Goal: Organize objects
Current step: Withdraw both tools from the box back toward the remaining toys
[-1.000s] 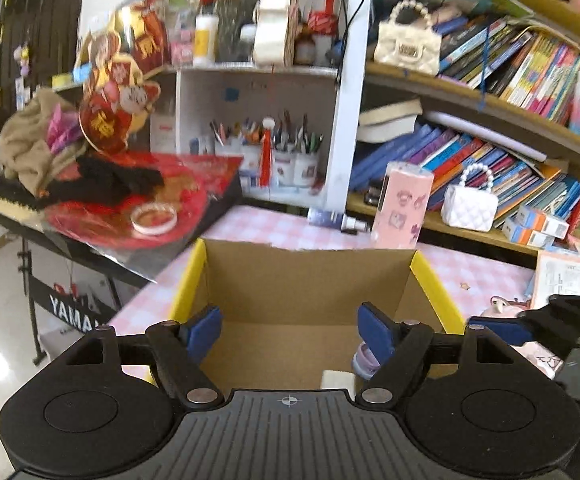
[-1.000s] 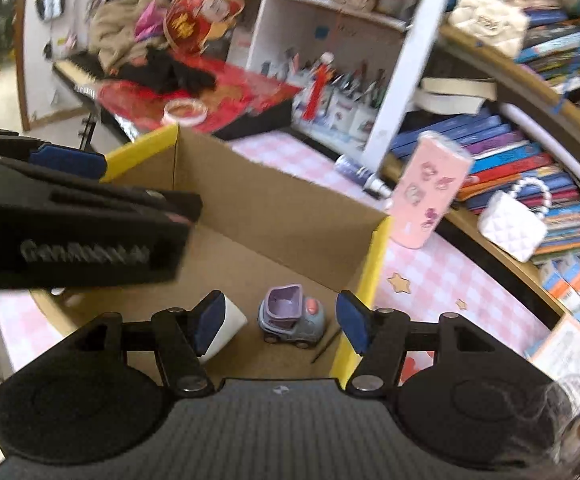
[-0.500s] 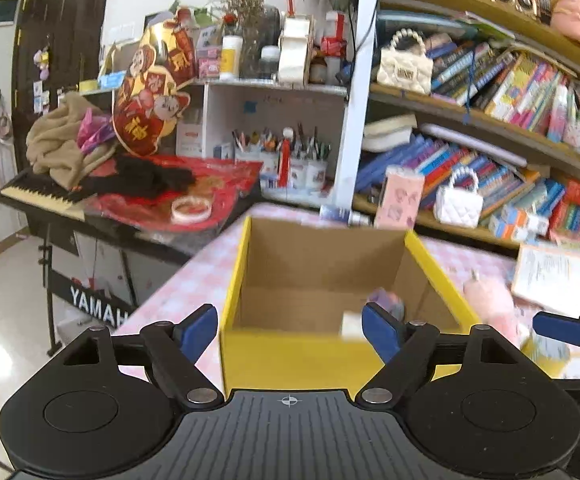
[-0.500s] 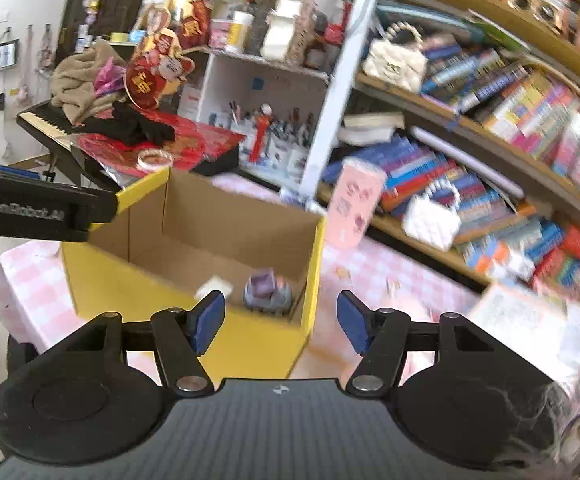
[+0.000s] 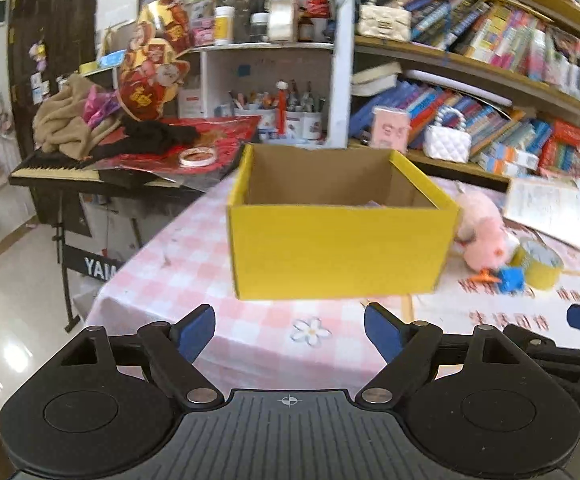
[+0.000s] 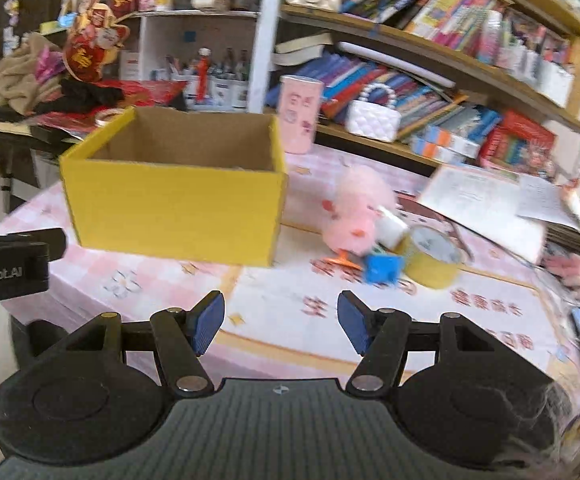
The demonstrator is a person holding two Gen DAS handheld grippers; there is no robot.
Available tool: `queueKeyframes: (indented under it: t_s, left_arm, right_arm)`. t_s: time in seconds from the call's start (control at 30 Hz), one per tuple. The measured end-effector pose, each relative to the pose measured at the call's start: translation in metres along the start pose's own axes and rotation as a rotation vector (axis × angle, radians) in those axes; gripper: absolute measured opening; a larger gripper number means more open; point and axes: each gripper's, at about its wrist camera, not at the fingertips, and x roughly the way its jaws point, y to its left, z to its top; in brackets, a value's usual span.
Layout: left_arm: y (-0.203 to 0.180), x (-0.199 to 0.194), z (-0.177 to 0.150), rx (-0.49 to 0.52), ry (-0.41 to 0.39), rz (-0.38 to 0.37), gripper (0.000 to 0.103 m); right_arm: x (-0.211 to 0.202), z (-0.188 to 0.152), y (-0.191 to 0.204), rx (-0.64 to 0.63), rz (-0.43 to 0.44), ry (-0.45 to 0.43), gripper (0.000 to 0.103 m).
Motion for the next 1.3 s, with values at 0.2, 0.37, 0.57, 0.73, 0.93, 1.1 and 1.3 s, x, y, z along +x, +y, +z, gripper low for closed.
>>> queueKeyframes:
  t_s: [0.2,0.37,0.57,0.73,0.93,1.1,1.3]
  left_arm:
    - [-0.024,-0.007,-0.015,0.058,0.024,-0.102,0.084]
    - [-0.045,-0.013,-0.024,0.132,0.019,-0.167,0.084]
    - [-0.064,-0.007,-0.027,0.155,0.04,-0.21,0.084]
    - [-0.087,0.002,-0.025,0.162,0.059,-0.247,0.084]
    - [-0.111,0.011,-0.021,0.178,0.058,-0.279,0.084]
    - [-0.123,0.028,-0.011,0.129,0.089,-0.274,0.084]
    - [-0.146,0.045,0.004,0.118,0.07,-0.255,0.083]
  right_arm:
    - [-0.015,-0.03,-0.014,0.044,-0.081,0.024,0.065]
    - [-0.023,-0.047,-0.027,0.065,-0.127,0.058,0.065]
    - [-0.021,-0.056,-0.045,0.127,-0.171,0.103,0.066]
    - [-0.019,-0.062,-0.064,0.15,-0.209,0.123,0.066]
    - [-0.009,-0.061,-0.088,0.158,-0.23,0.146,0.066]
    - [0.006,-0.055,-0.103,0.14,-0.214,0.153,0.066]
    - [0.028,-0.041,-0.125,0.138,-0.19,0.147,0.066]
